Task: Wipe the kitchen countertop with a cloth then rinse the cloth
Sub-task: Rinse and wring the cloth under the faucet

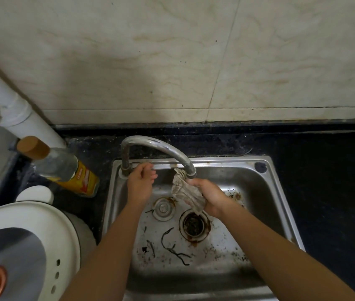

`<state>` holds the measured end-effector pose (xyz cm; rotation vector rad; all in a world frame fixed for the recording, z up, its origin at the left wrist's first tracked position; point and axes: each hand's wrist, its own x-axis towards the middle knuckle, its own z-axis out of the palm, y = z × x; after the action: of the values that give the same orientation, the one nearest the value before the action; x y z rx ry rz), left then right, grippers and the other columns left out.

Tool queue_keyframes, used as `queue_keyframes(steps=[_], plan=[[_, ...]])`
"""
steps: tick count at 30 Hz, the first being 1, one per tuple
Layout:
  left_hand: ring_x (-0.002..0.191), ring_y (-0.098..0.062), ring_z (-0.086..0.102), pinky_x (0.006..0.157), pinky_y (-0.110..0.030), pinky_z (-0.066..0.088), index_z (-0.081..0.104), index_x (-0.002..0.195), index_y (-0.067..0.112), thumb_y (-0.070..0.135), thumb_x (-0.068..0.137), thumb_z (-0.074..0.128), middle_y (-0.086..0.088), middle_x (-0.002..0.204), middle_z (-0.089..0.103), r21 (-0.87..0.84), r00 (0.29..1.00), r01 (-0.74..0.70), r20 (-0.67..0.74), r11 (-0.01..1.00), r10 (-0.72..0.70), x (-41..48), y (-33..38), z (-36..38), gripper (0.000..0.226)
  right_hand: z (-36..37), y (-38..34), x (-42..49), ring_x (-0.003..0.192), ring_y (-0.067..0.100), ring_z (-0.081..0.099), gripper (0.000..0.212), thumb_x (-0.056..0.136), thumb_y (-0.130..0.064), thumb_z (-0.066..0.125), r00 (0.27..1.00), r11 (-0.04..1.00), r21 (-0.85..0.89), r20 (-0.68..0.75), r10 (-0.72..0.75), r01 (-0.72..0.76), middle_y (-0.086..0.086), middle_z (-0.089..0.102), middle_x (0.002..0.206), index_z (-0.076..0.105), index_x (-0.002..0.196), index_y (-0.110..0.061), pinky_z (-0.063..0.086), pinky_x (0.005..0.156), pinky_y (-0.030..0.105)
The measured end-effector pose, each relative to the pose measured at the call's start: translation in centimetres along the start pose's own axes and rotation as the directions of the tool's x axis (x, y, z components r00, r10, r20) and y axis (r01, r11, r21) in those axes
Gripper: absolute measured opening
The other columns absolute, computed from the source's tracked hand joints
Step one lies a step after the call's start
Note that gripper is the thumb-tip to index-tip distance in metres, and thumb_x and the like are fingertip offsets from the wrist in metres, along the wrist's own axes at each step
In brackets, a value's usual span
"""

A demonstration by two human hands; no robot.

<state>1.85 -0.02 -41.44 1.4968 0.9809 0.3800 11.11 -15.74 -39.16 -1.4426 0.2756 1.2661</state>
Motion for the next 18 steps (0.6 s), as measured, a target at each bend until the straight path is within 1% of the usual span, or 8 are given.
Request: queue_keyframes(steps=[3, 6, 8, 10, 12, 15, 16, 18], plan=[[0.097, -0.021, 0.063, 0.082, -0.032, 0.052, 0.058, 0.102, 0.024, 0.019, 0.099, 0.042, -0.002, 0.101, 0.064, -0.019, 0.999, 0.037, -0.006, 0.999, -0.037, -0.4, -0.1, 0.1, 0.016, 0.1, 0.1, 0.1, 0.095, 0.026, 0.067, 0.027, 0.093, -0.026, 0.052, 1.0, 0.999, -0.041, -0.006, -0.021, 0.021, 0.012, 0.072, 0.102, 0.068, 0.105, -0.009, 0.051, 0.09, 0.039], [0.087, -0.015, 0.063, 0.067, -0.024, 0.049, 0.05, 0.125, 0.028, 0.018, 0.099, 0.043, -0.002, 0.104, 0.063, -0.054, 0.997, 0.06, -0.037, 0.997, -0.062, -1.8, 0.2, 0.6, 0.029, 0.0, 0.1, 0.0, 0.094, 0.025, 0.068, 0.025, 0.094, -0.027, 0.051, 0.999, 0.996, -0.072, 0.004, -0.054, 0.054, 0.01, 0.073, 0.098, 0.068, 0.102, -0.01, 0.05, 0.092, 0.039], [0.081, -0.013, 0.063, 0.067, -0.028, 0.052, 0.044, 0.132, 0.033, 0.02, 0.099, 0.044, 0.002, 0.097, 0.063, -0.033, 0.997, 0.07, -0.043, 0.997, -0.072, -3.4, 0.0, 1.2, 0.036, 0.0, 0.2, 0.0, 0.093, 0.024, 0.068, 0.023, 0.091, -0.028, 0.056, 0.995, 0.984, -0.146, 0.005, -0.101, 0.101, 0.009, 0.073, 0.098, 0.068, 0.103, -0.013, 0.051, 0.089, 0.038], [0.08, -0.015, 0.062, 0.073, -0.036, 0.052, 0.05, 0.131, 0.023, 0.022, 0.099, 0.045, 0.003, 0.093, 0.063, -0.026, 0.992, 0.118, -0.034, 0.993, -0.119, -4.8, -0.4, 2.1, 0.033, -0.1, 0.5, 0.2, 0.096, 0.024, 0.067, 0.024, 0.085, -0.028, 0.064, 0.986, 0.958, -0.242, -0.016, -0.165, 0.156, 0.008, 0.072, 0.101, 0.069, 0.106, -0.017, 0.05, 0.088, 0.037], [0.082, -0.018, 0.063, 0.07, -0.032, 0.051, 0.058, 0.122, 0.012, 0.028, 0.098, 0.045, -0.001, 0.091, 0.065, -0.031, 0.977, 0.212, 0.011, 0.977, -0.211, -5.4, -0.5, 3.1, 0.031, -0.3, 0.7, -0.1, 0.094, 0.019, 0.065, 0.02, 0.084, -0.02, 0.067, 0.969, 0.917, -0.332, -0.034, -0.245, 0.22, 0.009, 0.072, 0.099, 0.071, 0.103, -0.019, 0.05, 0.082, 0.029], [0.084, -0.019, 0.066, 0.061, -0.024, 0.049, 0.066, 0.105, 0.011, 0.04, 0.095, 0.048, -0.007, 0.093, 0.069, -0.155, 0.907, 0.416, 0.145, 0.896, -0.396, -5.6, 0.3, 4.0, 0.035, -0.7, 1.1, -0.6, 0.08, 0.009, 0.063, 0.021, 0.083, -0.003, 0.067, 0.938, 0.871, -0.369, 0.004, -0.348, 0.325, 0.003, 0.07, 0.09, 0.071, 0.101, -0.013, 0.047, 0.065, 0.013], [0.083, -0.018, 0.067, 0.06, -0.024, 0.05, 0.067, 0.103, 0.011, 0.04, 0.094, 0.051, -0.008, 0.093, 0.07, -0.206, 0.887, 0.458, 0.179, 0.865, -0.426, -5.5, 0.5, 4.2, 0.034, -0.8, 1.2, -0.8, 0.071, 0.005, 0.063, 0.023, 0.081, 0.003, 0.067, 0.931, 0.863, -0.366, 0.023, -0.365, 0.348, 0.001, 0.069, 0.086, 0.07, 0.1, -0.01, 0.047, 0.059, 0.013], [0.084, -0.019, 0.069, 0.062, -0.023, 0.053, 0.067, 0.104, 0.008, 0.032, 0.09, 0.06, -0.01, 0.095, 0.071, -0.25, 0.874, 0.482, 0.209, 0.84, -0.439, -5.2, 0.4, 4.5, 0.028, -1.1, 1.5, -0.7, 0.054, 0.007, 0.059, 0.025, 0.078, 0.011, 0.066, 0.92, 0.852, -0.363, 0.047, -0.389, 0.378, 0.004, 0.068, 0.078, 0.068, 0.096, -0.006, 0.048, 0.05, 0.021]])
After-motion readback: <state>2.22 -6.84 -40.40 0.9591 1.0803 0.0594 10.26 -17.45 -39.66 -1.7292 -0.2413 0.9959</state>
